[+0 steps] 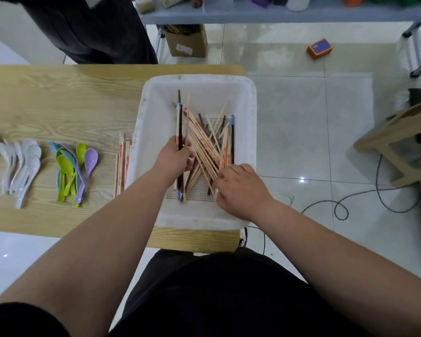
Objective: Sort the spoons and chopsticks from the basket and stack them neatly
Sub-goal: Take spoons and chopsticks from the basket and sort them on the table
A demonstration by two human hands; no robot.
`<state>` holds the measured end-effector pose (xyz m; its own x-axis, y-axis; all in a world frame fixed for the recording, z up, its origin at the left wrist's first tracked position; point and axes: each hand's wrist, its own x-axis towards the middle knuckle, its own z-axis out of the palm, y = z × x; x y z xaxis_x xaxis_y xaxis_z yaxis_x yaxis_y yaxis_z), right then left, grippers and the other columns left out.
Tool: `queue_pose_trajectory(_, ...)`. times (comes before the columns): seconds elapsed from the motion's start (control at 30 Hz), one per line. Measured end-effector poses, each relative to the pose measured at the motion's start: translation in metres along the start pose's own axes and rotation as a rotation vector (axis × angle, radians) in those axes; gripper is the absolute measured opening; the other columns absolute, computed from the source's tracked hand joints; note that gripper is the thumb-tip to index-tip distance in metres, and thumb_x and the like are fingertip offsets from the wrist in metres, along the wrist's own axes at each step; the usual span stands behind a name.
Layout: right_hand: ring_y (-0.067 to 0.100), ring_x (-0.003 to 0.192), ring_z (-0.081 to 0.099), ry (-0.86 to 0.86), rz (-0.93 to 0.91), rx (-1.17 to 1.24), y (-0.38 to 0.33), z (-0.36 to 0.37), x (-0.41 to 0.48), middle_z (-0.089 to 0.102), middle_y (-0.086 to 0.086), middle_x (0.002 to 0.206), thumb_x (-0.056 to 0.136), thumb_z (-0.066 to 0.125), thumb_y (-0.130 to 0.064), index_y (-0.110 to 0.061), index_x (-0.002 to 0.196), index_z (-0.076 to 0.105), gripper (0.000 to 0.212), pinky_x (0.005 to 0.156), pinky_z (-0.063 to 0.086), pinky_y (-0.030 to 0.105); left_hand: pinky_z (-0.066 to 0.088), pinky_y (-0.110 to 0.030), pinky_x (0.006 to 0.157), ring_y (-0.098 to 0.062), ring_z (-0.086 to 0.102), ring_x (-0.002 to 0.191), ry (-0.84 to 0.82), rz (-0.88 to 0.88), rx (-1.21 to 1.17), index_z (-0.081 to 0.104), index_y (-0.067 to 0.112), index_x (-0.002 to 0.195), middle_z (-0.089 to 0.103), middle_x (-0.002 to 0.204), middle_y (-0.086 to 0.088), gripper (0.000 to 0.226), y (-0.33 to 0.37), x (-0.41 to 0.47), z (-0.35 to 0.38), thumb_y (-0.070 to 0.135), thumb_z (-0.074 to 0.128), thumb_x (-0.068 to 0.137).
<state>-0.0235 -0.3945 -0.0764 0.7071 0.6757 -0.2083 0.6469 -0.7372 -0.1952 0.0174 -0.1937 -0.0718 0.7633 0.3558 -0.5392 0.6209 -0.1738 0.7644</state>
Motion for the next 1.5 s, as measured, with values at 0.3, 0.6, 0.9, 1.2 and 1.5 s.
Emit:
queue_pose_trajectory(0.3, 0.026, 0.118, 0.05, -0.072, 0.128, 0.312, -0.047, -0.02, 0.024, 0.057, 0.007, 0.122, 0.097, 0.05, -0.039, -0.017, 0.124, 0.063, 0.037, 0.095, 0.046, 0.039, 0.041, -0.029, 0.048, -0.014, 0.041, 0.05, -0.049, 0.046, -0.187, 0.047, 0.019, 0.088, 0.047, 0.066, 0.0, 0.016, -0.006, -0.018, -0.061, 0.026, 0.055, 0.099)
queue_pose_trajectory(0.6, 0.019, 0.088, 0.056, -0.352, 0.185, 0.445, -0.117, 0.004, 0.045, 0.056, -0.003, 0.095, 0.102, 0.034, -0.055, -0.026, 0.094, 0.055, 0.036, 0.071, 0.045, 0.035, 0.034, -0.022, 0.04, -0.012, 0.037, 0.04, 0.108, 0.06, -0.409, 0.044, 0.017, 0.076, 0.041, 0.056, 0.0, 0.026, -0.028, -0.003, -0.162, 0.009, 0.049, 0.1)
queue_pose_trajectory(0.9, 0.009, 0.075, 0.052, -0.262, 0.308, 0.315, -0.13, 0.004, 0.042, 0.054, -0.009, 0.083, 0.101, 0.033, -0.048, -0.026, 0.085, 0.057, 0.036, 0.061, 0.04, 0.03, 0.056, -0.039, 0.065, -0.027, 0.059, 0.061, 0.041, -0.076, 0.094, 0.053, 0.012, 0.089, 0.06, 0.077, -0.011, 0.01, -0.098, 0.044, -0.203, 0.02, 0.055, 0.084)
queue_pose_trajectory(1.2, 0.01, 0.068, 0.051, -0.218, 0.405, 0.325, -0.134, 0.007, 0.041, 0.053, -0.008, 0.073, 0.084, 0.023, -0.059, -0.037, 0.069, 0.042, 0.033, 0.058, 0.038, 0.033, 0.048, -0.035, 0.073, -0.03, 0.062, 0.082, 0.031, 0.174, 0.691, 0.058, 0.008, 0.096, 0.065, 0.086, -0.006, 0.028, -0.125, 0.056, -0.201, 0.033, 0.064, 0.085)
queue_pose_trajectory(1.5, 0.014, 0.063, 0.048, -0.214, 0.42, 0.295, -0.137, 0.006, 0.041, 0.05, -0.004, 0.07, 0.097, 0.039, -0.04, -0.028, 0.068, 0.043, 0.032, 0.053, 0.028, 0.032, 0.04, -0.042, 0.099, -0.04, 0.044, 0.122, -0.035, 0.211, 0.793, 0.054, 0.012, 0.127, 0.053, 0.121, -0.019, 0.05, -0.145, 0.042, -0.216, 0.028, 0.064, 0.081)
